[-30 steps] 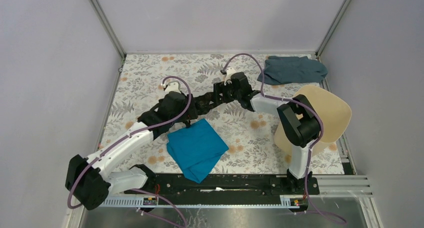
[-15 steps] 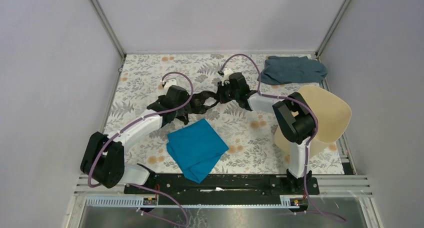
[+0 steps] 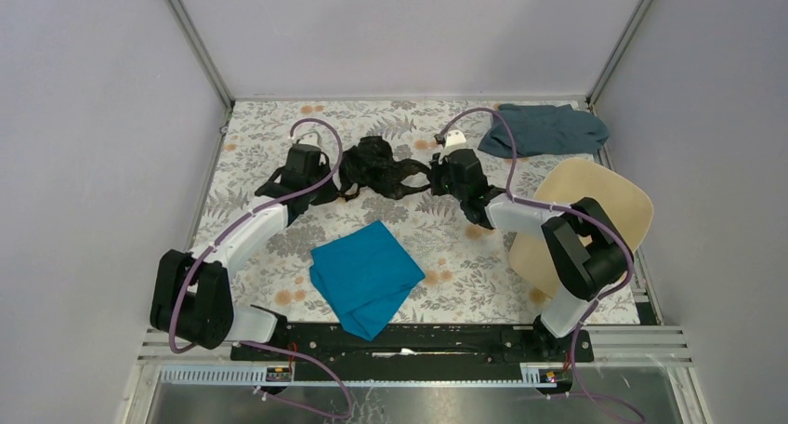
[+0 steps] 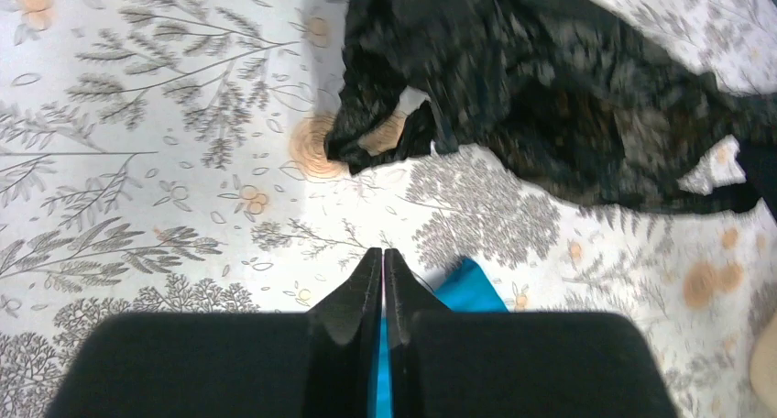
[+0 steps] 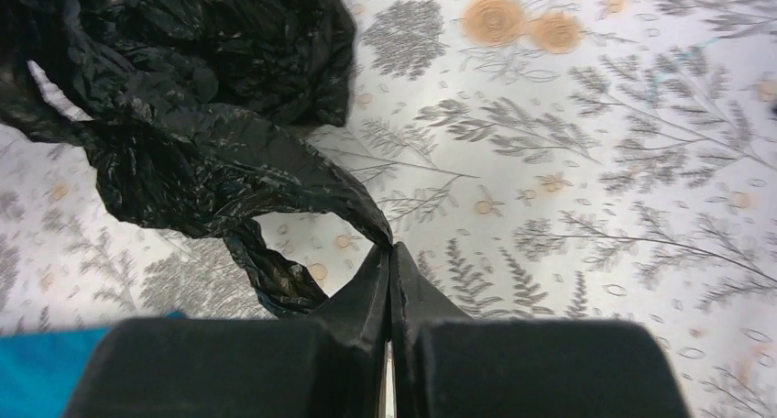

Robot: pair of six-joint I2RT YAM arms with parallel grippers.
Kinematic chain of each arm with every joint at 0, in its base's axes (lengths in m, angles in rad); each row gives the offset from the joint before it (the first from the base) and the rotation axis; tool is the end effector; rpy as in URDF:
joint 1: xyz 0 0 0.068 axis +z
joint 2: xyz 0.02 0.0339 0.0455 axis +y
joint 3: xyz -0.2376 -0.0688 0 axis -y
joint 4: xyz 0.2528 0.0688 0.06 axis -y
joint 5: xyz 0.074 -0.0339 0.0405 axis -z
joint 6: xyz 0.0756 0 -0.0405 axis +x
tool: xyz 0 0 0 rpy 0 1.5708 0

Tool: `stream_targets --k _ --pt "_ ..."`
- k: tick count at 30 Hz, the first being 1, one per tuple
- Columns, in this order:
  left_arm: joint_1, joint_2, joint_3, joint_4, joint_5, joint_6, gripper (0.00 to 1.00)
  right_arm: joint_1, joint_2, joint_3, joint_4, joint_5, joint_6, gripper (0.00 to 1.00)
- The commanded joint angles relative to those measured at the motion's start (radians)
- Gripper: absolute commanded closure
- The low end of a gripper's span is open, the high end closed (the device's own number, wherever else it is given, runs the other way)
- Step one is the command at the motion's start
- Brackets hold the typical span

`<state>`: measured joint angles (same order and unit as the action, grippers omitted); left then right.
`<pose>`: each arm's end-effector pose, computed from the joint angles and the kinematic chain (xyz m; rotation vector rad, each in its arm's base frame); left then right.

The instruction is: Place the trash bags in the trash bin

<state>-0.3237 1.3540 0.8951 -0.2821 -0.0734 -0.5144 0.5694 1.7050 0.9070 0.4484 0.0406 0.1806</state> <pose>0.3168 -0.1005 0.1865 -0.2597 2.3193 -0.3400 0.3484 0.2194 0.1586 -0.3491 1.9162 0.4624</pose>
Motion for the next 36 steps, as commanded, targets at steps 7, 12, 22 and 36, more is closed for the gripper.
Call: stream_targets --k 7,12,22,36 --pt "0.031 -0.101 -0.025 0.05 0.222 -0.006 0.59 0.003 -0.107 -0.088 0.125 0.178 0.023 1.0" --pt "-0.025 -0.045 -0.049 0.215 0.184 -0.114 0.32 0.003 -0.103 -0.082 0.122 0.14 0.033 1.0" --pt "-0.169 0.212 0.027 0.342 -0.234 -0.193 0.19 0.004 -0.108 -0.097 0.139 0.123 0.036 1.0" --pt "-0.161 0.33 0.065 0.437 -0.187 -0.197 0.16 0.003 -0.115 -0.098 0.154 0.108 0.024 1.0"
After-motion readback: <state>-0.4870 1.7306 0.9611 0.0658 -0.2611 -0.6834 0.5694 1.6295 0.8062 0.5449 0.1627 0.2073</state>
